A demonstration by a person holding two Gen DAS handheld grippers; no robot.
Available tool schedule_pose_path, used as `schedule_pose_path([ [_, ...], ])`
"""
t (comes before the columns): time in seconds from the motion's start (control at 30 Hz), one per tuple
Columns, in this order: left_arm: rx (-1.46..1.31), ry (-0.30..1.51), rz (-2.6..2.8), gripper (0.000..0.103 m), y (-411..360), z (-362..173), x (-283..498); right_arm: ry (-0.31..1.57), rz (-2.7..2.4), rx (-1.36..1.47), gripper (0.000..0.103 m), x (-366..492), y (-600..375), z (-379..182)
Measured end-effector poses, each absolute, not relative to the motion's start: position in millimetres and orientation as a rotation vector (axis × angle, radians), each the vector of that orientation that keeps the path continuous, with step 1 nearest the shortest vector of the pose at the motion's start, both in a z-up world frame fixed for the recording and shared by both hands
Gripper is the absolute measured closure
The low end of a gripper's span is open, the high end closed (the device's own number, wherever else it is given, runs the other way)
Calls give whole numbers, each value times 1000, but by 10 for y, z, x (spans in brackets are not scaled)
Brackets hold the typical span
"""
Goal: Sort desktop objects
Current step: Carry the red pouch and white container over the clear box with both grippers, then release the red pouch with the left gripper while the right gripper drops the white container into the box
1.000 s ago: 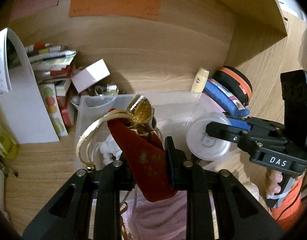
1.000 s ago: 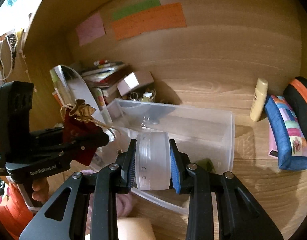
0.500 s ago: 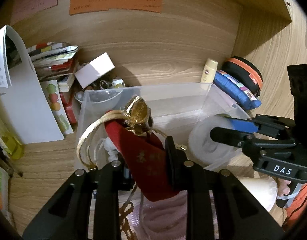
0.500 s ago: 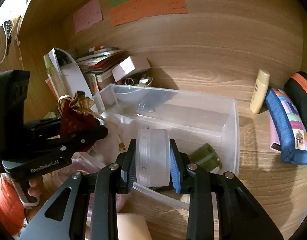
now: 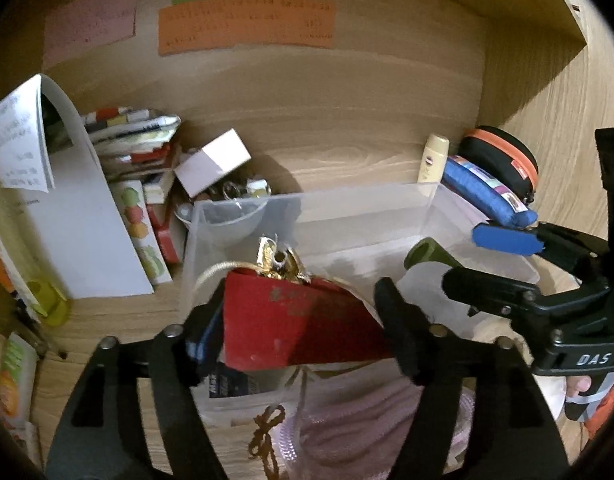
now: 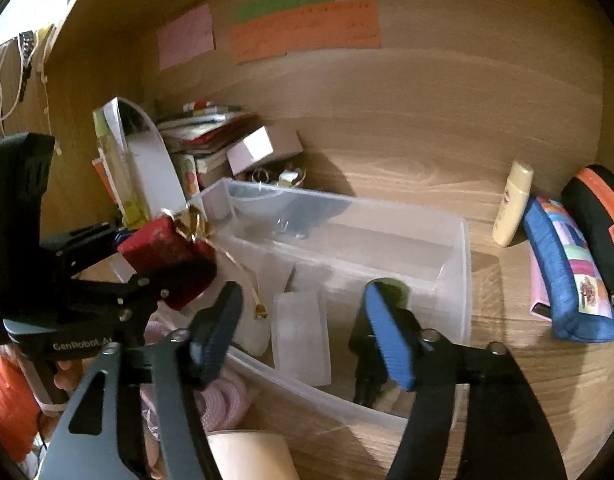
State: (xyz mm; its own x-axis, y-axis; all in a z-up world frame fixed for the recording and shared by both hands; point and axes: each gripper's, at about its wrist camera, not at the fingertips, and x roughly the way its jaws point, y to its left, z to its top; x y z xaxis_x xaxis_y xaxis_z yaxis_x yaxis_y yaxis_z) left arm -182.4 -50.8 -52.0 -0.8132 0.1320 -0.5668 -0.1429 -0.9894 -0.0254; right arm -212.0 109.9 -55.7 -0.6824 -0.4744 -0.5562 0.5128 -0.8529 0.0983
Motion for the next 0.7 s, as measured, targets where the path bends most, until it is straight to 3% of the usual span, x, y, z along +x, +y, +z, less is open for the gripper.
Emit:
schedule_pose_path([
  [0.07,-870,30,2876,18,-506,-492,-1802,82,-2485,779,21,-2117,1116,-547],
  [0.1,-859,29,2884,10,-507,-481,-1792,75,-2494,774,18,-2123,1124,-545],
  [0.17,-832,27,2910,6,-519,-452,-1768,67,-2505,768,16,-2131,1140,-538],
  [0.37,-790,8,2911,4,-554,-374,-1715,40,-2567,744,2,-2149,1221,-500],
  [0.6,-801,-119,2828,3,-674,-285,-1596,30,-2617,693,0,-2072,1319,-369],
  [0.7,-816,-80,2834,3,-724,-257,-1460,17,-2600,712,0,-1997,1374,-345],
])
